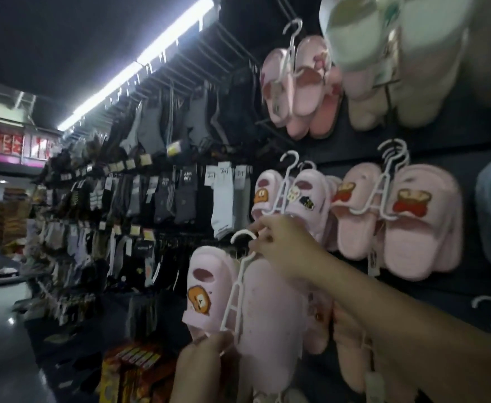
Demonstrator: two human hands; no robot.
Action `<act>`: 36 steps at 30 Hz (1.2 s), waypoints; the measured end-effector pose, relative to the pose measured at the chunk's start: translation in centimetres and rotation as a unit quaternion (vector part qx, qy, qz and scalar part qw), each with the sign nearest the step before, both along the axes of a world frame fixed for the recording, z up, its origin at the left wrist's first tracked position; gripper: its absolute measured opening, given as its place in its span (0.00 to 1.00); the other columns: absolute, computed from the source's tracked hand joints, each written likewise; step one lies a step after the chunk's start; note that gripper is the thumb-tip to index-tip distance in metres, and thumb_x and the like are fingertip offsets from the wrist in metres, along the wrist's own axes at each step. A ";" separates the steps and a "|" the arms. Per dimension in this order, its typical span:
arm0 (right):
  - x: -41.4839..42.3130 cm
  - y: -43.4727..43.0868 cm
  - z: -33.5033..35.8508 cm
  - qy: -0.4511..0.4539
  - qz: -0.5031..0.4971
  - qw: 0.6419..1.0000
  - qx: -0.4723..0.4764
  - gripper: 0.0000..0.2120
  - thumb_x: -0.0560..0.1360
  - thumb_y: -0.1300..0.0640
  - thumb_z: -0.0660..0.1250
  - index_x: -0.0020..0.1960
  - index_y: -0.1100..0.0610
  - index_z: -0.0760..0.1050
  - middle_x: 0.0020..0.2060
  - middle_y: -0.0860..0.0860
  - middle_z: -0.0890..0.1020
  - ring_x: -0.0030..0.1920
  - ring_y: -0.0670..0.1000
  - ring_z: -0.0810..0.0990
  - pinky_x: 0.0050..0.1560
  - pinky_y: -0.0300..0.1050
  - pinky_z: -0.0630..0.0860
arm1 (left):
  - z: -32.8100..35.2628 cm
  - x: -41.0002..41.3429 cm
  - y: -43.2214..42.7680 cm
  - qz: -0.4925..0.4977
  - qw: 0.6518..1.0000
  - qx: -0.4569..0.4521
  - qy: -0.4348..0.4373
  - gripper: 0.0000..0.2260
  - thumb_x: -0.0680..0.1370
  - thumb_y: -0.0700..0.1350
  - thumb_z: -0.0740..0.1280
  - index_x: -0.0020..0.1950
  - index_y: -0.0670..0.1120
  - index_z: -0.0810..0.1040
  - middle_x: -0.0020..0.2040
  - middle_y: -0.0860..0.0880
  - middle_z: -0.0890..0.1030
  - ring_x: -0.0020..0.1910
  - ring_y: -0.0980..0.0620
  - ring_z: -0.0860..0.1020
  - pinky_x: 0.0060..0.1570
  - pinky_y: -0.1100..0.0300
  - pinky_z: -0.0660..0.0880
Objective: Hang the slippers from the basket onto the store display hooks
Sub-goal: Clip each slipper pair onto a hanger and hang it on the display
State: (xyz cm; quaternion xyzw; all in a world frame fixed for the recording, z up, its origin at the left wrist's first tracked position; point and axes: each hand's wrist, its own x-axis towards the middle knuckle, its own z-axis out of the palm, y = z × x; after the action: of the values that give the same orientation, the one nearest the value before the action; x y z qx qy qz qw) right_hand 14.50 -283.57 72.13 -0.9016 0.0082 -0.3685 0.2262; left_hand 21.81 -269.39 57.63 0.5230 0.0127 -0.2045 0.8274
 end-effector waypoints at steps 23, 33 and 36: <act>6.6 -8.4 20.6 -0.120 -0.237 0.964 -0.004 0.13 0.75 0.52 0.78 0.56 0.58 0.85 0.52 0.55 0.85 0.51 0.55 0.84 0.45 0.43 0.78 | 21.4 2.2 -6.4 -0.096 0.967 -0.042 -0.230 0.06 0.79 0.37 0.64 0.52 0.41 0.80 0.43 0.40 0.87 0.43 0.44 0.82 0.60 0.49 0.79; 3.5 -6.3 16.2 -0.138 -0.226 0.959 -0.103 0.12 0.74 0.55 0.70 0.56 0.56 0.83 0.50 0.54 0.85 0.50 0.57 0.83 0.55 0.52 0.83 | 17.3 4.1 -7.8 -0.100 0.973 -0.045 -0.204 0.07 0.79 0.41 0.65 0.54 0.41 0.79 0.47 0.41 0.81 0.41 0.43 0.79 0.45 0.51 0.81; 1.4 -2.5 12.8 -0.191 -0.170 0.959 -0.125 0.10 0.74 0.49 0.67 0.51 0.49 0.83 0.46 0.49 0.86 0.50 0.54 0.84 0.55 0.53 0.82 | 16.0 3.3 -6.0 -0.101 0.974 -0.042 -0.200 0.08 0.80 0.43 0.66 0.57 0.42 0.78 0.53 0.42 0.83 0.44 0.42 0.81 0.48 0.50 0.80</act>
State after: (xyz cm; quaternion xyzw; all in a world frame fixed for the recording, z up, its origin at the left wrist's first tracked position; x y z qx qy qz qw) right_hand 15.87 -286.03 84.89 -0.8207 0.0715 -0.5653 0.0431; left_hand 25.13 -275.42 73.61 0.5169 -0.2147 -0.1788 0.8092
